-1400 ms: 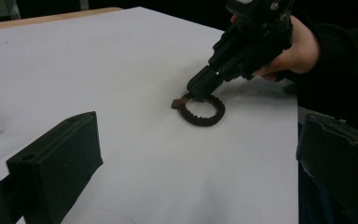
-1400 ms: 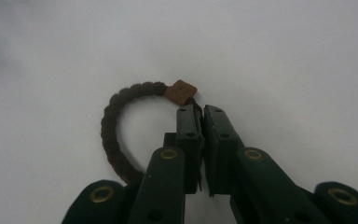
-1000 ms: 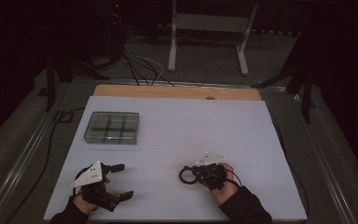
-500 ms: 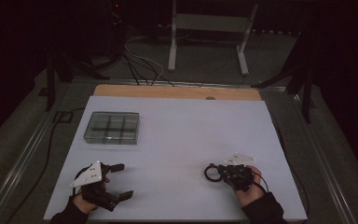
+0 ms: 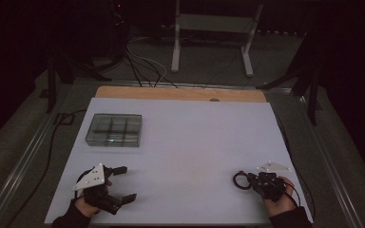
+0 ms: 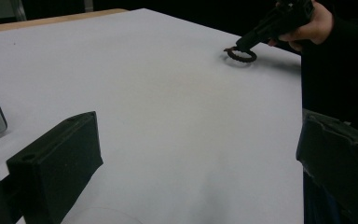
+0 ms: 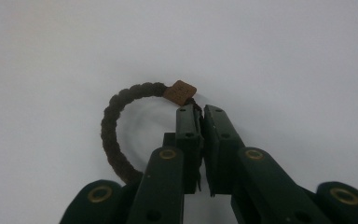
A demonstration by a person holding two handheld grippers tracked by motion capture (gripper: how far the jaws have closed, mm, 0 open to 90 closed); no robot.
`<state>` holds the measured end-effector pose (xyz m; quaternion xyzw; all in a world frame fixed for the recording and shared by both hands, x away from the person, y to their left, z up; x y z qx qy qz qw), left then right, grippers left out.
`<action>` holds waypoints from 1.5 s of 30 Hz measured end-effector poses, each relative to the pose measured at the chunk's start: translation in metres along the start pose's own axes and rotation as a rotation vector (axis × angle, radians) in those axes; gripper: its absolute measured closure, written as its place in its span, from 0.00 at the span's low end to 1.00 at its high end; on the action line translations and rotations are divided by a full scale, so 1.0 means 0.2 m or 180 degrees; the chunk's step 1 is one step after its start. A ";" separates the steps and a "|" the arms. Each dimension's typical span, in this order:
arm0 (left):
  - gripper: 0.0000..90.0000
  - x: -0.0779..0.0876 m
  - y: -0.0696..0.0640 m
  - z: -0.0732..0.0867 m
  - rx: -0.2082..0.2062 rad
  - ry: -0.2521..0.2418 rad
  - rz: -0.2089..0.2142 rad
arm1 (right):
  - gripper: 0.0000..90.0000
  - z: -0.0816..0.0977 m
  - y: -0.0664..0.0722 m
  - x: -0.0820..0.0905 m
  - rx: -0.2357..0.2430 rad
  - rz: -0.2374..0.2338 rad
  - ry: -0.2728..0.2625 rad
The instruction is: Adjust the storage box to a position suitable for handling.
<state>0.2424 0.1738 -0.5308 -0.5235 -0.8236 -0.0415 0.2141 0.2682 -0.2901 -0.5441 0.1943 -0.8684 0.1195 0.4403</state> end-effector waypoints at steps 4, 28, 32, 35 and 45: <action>0.01 0.00 0.00 0.00 -0.0013 0.0028 0.0011 | 0.94 0.04 -0.04 0.01 -0.0093 0.0019 0.0037; 0.01 -0.02 -0.02 -0.02 -0.0057 0.0178 -0.0032 | 0.16 -0.08 0.05 0.09 -0.0276 -0.0499 -0.0756; 0.01 -0.02 -0.02 -0.03 -0.0049 0.0218 0.0053 | 0.12 -0.12 0.08 0.11 -0.0236 -0.0561 -0.0870; 0.01 0.00 0.00 -0.05 -0.0050 0.0224 0.0047 | 0.05 -0.14 0.11 0.11 -0.0206 -0.0653 -0.0915; 0.01 0.10 0.16 -0.08 0.0148 0.0119 -0.0096 | 0.00 -0.19 0.15 0.11 -0.0107 -0.0639 -0.1125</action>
Point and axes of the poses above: each handheld gripper's, and its own axes: x roughly backward along the jaws, z roughly out of its underside, y roughly to its left, the point moved 5 cm from there along -x, roughly forward along the jaws, and after that the axes turned 5 degrees about y, right-handed, at the moved point
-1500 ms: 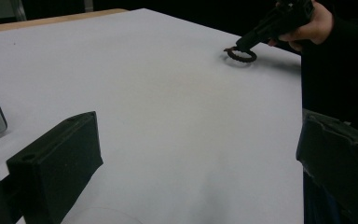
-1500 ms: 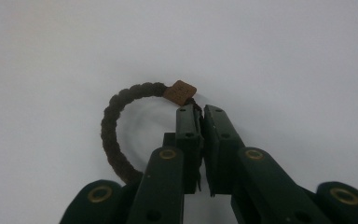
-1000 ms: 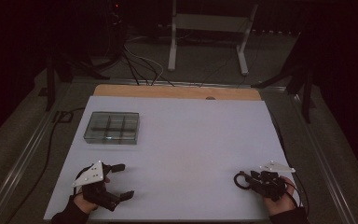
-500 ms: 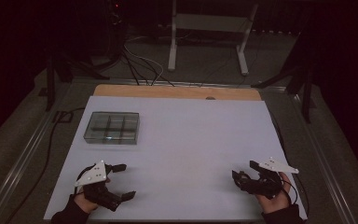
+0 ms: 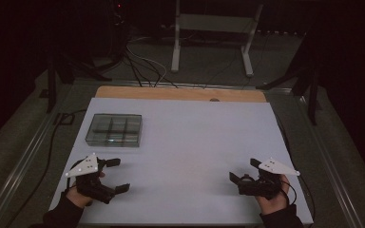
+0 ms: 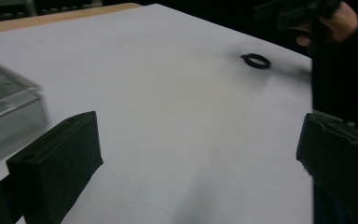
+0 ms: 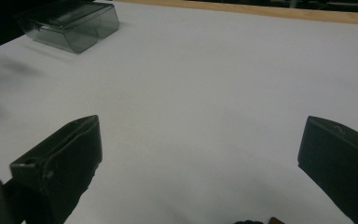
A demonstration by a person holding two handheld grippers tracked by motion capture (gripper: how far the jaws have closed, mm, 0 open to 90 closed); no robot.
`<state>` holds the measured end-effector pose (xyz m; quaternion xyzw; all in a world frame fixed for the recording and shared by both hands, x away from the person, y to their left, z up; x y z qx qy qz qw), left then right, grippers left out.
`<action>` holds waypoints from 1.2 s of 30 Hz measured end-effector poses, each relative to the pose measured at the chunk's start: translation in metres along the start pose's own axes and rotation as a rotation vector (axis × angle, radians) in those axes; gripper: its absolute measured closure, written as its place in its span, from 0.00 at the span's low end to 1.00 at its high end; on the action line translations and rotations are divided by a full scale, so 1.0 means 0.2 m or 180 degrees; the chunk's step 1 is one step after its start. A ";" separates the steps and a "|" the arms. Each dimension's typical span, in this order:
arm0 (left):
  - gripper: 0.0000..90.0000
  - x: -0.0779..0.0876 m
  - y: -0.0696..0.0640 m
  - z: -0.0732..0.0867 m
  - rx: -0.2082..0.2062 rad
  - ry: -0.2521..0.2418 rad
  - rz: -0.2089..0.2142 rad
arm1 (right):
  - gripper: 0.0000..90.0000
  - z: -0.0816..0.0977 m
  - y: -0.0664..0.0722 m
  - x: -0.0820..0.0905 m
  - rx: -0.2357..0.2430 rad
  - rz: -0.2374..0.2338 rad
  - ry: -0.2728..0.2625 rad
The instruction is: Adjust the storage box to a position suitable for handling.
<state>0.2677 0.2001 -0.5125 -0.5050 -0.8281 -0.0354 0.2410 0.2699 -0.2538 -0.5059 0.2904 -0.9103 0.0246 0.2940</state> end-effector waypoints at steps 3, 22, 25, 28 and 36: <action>0.02 0.03 0.07 -0.01 -0.0009 0.0052 -0.0176 | 0.00 -0.01 0.02 -0.01 0.0024 -0.0049 -0.0009; 0.08 0.27 0.46 -0.14 0.0364 -0.0140 -0.0631 | 0.00 -0.03 0.09 -0.03 0.0123 -0.0194 -0.0131; 0.09 0.28 0.52 -0.14 0.0393 -0.0058 -0.0717 | 0.00 -0.03 0.09 -0.03 0.0108 -0.0206 -0.0132; 0.17 0.28 0.60 -0.13 0.0476 -0.0025 -0.0899 | 0.00 -0.02 0.09 -0.04 0.0084 -0.0233 -0.0129; 0.57 0.31 0.81 -0.08 0.0784 -0.0119 -0.1352 | 0.00 -0.01 0.09 -0.04 0.0073 -0.0334 -0.0148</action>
Point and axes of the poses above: each handheld gripper's, and its own axes: x roughly backward along the jaws, z roughly out of its underside, y roughly to its left, the point moved 5 cm from there along -x, roughly forward along the jaws, and after that the axes turned 5 degrees about y, right-handed, at the moved point
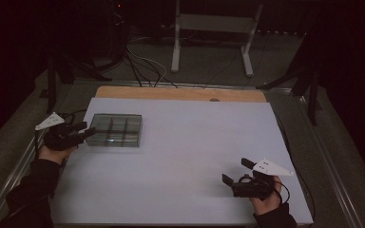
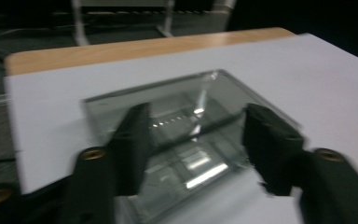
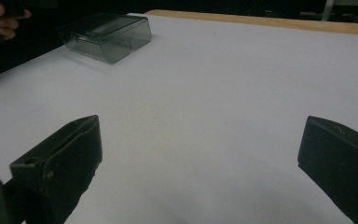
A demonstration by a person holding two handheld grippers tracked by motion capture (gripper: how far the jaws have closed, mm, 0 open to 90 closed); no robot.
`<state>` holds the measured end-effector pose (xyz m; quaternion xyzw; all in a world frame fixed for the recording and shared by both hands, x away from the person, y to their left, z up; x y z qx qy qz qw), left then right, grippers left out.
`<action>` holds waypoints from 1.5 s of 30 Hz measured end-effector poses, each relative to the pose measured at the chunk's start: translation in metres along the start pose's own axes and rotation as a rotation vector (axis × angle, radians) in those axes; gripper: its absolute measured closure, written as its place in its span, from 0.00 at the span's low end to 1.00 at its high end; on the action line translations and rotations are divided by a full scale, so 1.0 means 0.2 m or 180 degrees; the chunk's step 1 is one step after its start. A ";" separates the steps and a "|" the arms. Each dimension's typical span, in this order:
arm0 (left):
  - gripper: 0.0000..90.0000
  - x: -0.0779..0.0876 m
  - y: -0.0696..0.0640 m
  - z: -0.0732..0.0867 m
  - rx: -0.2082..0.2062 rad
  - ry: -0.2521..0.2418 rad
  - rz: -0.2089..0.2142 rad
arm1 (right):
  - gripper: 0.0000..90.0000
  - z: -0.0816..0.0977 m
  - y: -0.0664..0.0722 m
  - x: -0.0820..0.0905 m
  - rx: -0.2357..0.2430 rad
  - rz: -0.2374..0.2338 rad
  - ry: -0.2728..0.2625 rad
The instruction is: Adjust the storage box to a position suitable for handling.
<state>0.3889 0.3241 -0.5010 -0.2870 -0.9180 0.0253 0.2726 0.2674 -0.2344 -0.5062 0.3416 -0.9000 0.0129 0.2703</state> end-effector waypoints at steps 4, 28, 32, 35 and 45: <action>0.76 -0.03 0.10 0.01 0.0098 0.0023 -0.0172 | 0.00 0.00 0.00 0.00 0.0024 -0.0006 0.0006; 1.00 -0.32 0.18 0.11 0.0200 0.0959 -0.0297 | 0.00 0.01 0.00 -0.02 0.0252 -0.0058 -0.0156; 1.00 -0.36 0.12 0.10 0.0138 0.1016 -0.0202 | 0.00 0.02 0.02 -0.03 0.0324 -0.0038 -0.0171; 1.00 -0.40 0.06 0.09 0.0097 0.1030 -0.0133 | 0.00 0.02 0.02 -0.03 0.0319 -0.0069 -0.0177; 1.00 -0.52 -0.11 0.06 -0.0021 0.1046 0.0087 | 0.00 0.00 0.05 -0.02 0.0370 -0.0074 -0.0188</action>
Point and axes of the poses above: each handheld gripper's, and its own axes: x roughly backward along the jaws, z roughly out of its underside, y roughly to its left, the point moved 5 cm from there along -x, roughly forward along the jaws, and after that the axes turned 5 degrees about y, right-handed, at the moved point
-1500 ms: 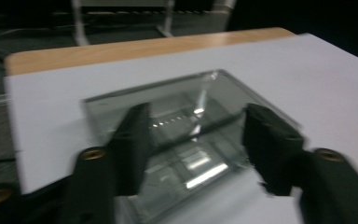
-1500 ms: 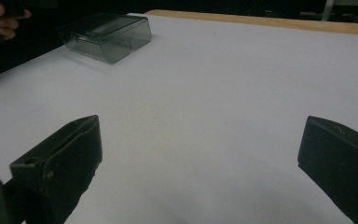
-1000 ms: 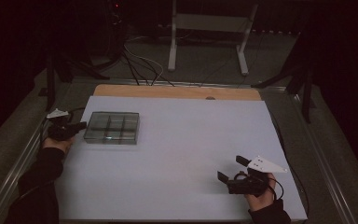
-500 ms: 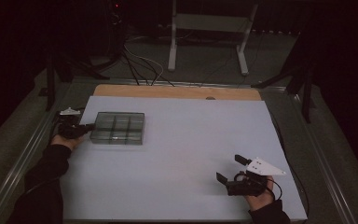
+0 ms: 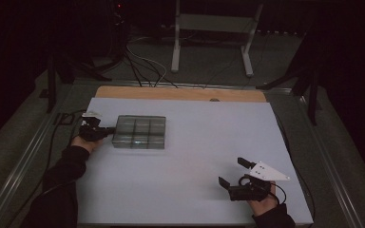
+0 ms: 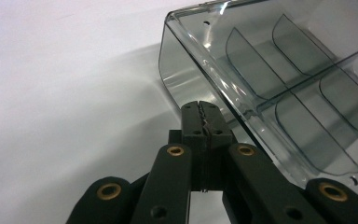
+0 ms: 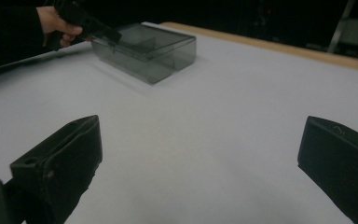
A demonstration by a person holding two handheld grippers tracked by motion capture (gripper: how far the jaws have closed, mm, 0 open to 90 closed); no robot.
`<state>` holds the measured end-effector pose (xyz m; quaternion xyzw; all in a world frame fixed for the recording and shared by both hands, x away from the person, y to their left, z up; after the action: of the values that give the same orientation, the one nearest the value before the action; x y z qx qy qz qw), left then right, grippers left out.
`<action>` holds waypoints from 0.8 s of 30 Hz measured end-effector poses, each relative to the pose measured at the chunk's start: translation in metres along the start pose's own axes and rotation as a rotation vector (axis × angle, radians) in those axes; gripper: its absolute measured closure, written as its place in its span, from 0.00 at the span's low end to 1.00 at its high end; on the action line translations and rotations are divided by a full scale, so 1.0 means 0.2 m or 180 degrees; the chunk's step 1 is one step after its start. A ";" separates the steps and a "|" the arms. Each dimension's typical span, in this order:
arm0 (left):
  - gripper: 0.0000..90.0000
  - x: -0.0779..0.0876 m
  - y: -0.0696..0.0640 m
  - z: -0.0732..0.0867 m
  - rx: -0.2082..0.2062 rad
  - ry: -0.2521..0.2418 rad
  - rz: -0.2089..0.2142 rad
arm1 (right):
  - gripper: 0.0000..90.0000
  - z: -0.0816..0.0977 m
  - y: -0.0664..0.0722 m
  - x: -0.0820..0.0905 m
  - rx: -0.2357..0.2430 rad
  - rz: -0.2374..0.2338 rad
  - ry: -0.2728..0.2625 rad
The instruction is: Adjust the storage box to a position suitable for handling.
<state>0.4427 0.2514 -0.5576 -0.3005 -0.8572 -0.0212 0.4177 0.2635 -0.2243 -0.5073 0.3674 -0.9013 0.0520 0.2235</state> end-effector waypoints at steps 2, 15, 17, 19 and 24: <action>1.00 -0.02 -0.03 -0.01 -0.0038 0.0014 0.0037 | 0.00 0.01 0.00 -0.01 -0.0070 -0.0098 0.0088; 1.00 -0.13 -0.22 -0.10 -0.0225 0.0074 0.0222 | 0.00 -0.06 0.03 -0.08 -0.0019 -0.0292 0.0173; 1.00 -0.16 -0.25 -0.12 -0.0258 0.0082 0.0256 | 0.00 -0.09 0.03 -0.10 -0.0016 -0.0318 0.0158; 1.00 -0.17 -0.28 -0.13 -0.0298 0.0098 0.0291 | 0.00 -0.11 0.03 -0.12 -0.0026 -0.0326 0.0144; 1.00 -0.21 -0.35 -0.16 -0.0329 0.0086 0.0404 | 0.00 -0.15 0.01 -0.17 -0.0079 -0.0333 0.0150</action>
<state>0.4475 0.1640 -0.5517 -0.3751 -0.8285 -0.0430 0.4137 0.2950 -0.1930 -0.4952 0.4099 -0.8759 0.0377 0.2516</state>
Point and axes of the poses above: each handheld gripper's, and its own axes: x roughly backward along the jaws, z roughly out of its underside, y roughly to its left, the point moved 5 cm from there along -x, roughly forward along the jaws, and after that the axes turned 5 degrees about y, right-handed, at the moved point
